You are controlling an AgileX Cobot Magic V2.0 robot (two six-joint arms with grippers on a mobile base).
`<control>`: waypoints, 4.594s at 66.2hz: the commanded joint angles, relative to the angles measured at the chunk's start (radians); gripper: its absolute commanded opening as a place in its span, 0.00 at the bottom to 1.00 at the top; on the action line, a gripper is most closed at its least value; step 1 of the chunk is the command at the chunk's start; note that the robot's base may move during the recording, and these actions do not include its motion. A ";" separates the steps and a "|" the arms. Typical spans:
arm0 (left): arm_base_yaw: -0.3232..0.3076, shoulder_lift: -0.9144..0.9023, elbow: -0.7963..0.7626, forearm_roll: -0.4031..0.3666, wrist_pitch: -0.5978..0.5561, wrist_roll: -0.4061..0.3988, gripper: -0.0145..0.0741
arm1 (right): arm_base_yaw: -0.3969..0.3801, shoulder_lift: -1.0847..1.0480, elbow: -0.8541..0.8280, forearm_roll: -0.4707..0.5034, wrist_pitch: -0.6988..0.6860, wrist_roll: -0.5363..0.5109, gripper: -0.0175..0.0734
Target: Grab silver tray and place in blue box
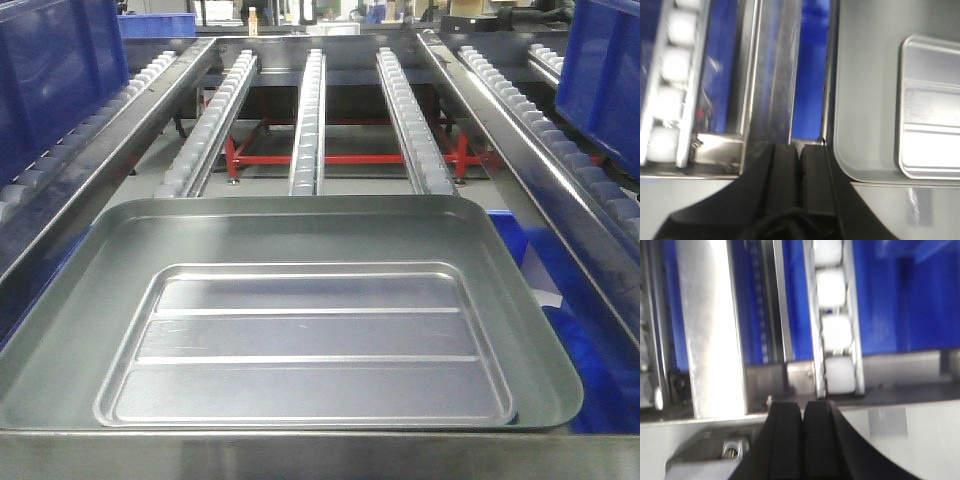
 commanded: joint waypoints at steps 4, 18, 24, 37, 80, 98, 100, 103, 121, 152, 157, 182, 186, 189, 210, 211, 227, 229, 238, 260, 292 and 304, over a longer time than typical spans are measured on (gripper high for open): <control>-0.070 0.077 -0.072 -0.081 -0.067 -0.008 0.06 | 0.076 0.047 -0.079 0.019 -0.022 0.013 0.26; -0.300 0.207 -0.114 0.110 -0.144 -0.324 0.05 | 0.293 0.151 -0.145 -0.117 -0.067 0.383 0.26; -0.393 0.288 -0.147 0.344 -0.108 -0.575 0.05 | 0.404 0.204 -0.206 -0.318 -0.025 0.637 0.26; -0.498 0.404 -0.250 0.479 -0.027 -0.771 0.06 | 0.589 0.353 -0.361 -0.505 0.106 0.833 0.26; -0.517 0.559 -0.345 0.351 -0.062 -0.641 0.06 | 0.647 0.600 -0.479 -0.321 -0.023 0.649 0.26; -0.517 0.561 -0.345 0.364 -0.112 -0.634 0.38 | 0.646 0.600 -0.479 -0.349 -0.064 0.641 0.60; -0.517 0.561 -0.345 0.362 -0.105 -0.634 0.41 | 0.644 0.600 -0.479 -0.358 -0.070 0.641 0.60; -0.517 0.561 -0.345 0.354 -0.103 -0.643 0.44 | 0.637 0.600 -0.479 -0.359 -0.078 0.641 0.59; -0.504 0.589 -0.345 0.368 -0.109 -0.643 0.38 | 0.576 0.600 -0.479 -0.357 -0.100 0.642 0.56; -0.483 0.641 -0.345 0.364 -0.117 -0.643 0.38 | 0.578 0.649 -0.479 -0.301 -0.078 0.642 0.61; -0.483 0.641 -0.345 0.364 -0.120 -0.643 0.38 | 0.578 0.649 -0.479 -0.296 -0.076 0.642 0.64; -0.483 0.641 -0.345 0.364 -0.136 -0.643 0.38 | 0.599 0.652 -0.479 -0.270 -0.053 0.642 0.64; -0.483 0.641 -0.345 0.364 -0.136 -0.643 0.38 | 0.608 0.659 -0.479 -0.270 -0.058 0.641 0.64; -0.483 0.641 -0.345 0.364 -0.136 -0.643 0.38 | 0.613 0.670 -0.479 -0.270 -0.060 0.641 0.64; -0.483 0.641 -0.345 0.364 -0.107 -0.637 0.38 | 0.613 0.693 -0.479 -0.275 -0.063 0.641 0.64; -0.483 0.641 -0.345 0.364 -0.107 -0.635 0.38 | 0.613 0.693 -0.479 -0.275 -0.063 0.641 0.64; -0.483 0.641 -0.345 0.364 -0.100 -0.631 0.38 | 0.613 0.693 -0.479 -0.275 -0.066 0.641 0.64; -0.483 0.641 -0.345 0.364 -0.096 -0.631 0.38 | 0.613 0.693 -0.479 -0.275 -0.068 0.641 0.64; -0.483 0.641 -0.345 0.353 -0.078 -0.604 0.38 | 0.613 0.693 -0.479 -0.275 -0.080 0.641 0.64; -0.483 0.641 -0.345 0.349 -0.083 -0.604 0.38 | 0.613 0.693 -0.479 -0.275 -0.092 0.641 0.64; -0.483 0.641 -0.345 0.349 -0.083 -0.604 0.25 | 0.613 0.705 -0.479 -0.275 -0.097 0.641 0.37; -0.483 0.641 -0.345 0.349 -0.085 -0.604 0.09 | 0.613 0.705 -0.479 -0.275 -0.097 0.641 0.25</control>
